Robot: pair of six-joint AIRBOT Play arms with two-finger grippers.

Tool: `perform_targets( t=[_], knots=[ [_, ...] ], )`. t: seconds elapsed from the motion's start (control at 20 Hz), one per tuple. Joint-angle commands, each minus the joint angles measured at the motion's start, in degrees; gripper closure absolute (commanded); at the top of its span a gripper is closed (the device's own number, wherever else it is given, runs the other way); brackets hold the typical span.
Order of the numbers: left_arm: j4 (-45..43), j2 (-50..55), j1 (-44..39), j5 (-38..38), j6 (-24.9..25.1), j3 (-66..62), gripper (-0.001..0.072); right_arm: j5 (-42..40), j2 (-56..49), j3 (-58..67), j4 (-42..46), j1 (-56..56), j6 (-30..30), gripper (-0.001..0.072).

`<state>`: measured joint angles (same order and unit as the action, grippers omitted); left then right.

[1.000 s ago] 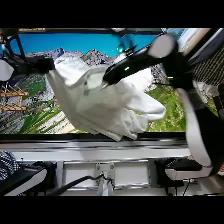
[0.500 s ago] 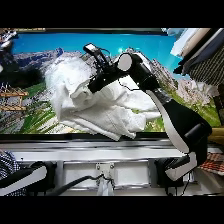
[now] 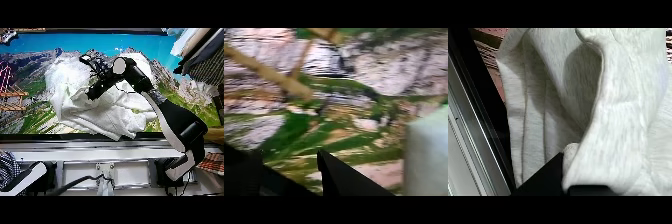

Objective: Fold the clothes and pants, and hang the long-sleeved shirts on hangers.

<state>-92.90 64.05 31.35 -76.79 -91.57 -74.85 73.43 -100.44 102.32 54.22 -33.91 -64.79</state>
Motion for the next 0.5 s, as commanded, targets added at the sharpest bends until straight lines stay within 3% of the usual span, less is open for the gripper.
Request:
perform_targets(
  t=[0.0,0.3,0.45],
  knots=[
    [-2.6,-0.2,7.1,2.4,4.7,2.1,0.0359,-0.8,0.0,0.1,0.2,-0.3,0.5,0.0686],
    [-2.4,6.9,8.3,20.1,7.2,2.4,0.0359,-1.1,0.0,0.0,0.2,-0.3,1.6,0.0687],
    [-2.5,11.5,7.9,24.2,7.2,2.4,0.0359,-1.3,0.0,0.0,0.3,-0.3,2.0,0.0688]
  ],
)
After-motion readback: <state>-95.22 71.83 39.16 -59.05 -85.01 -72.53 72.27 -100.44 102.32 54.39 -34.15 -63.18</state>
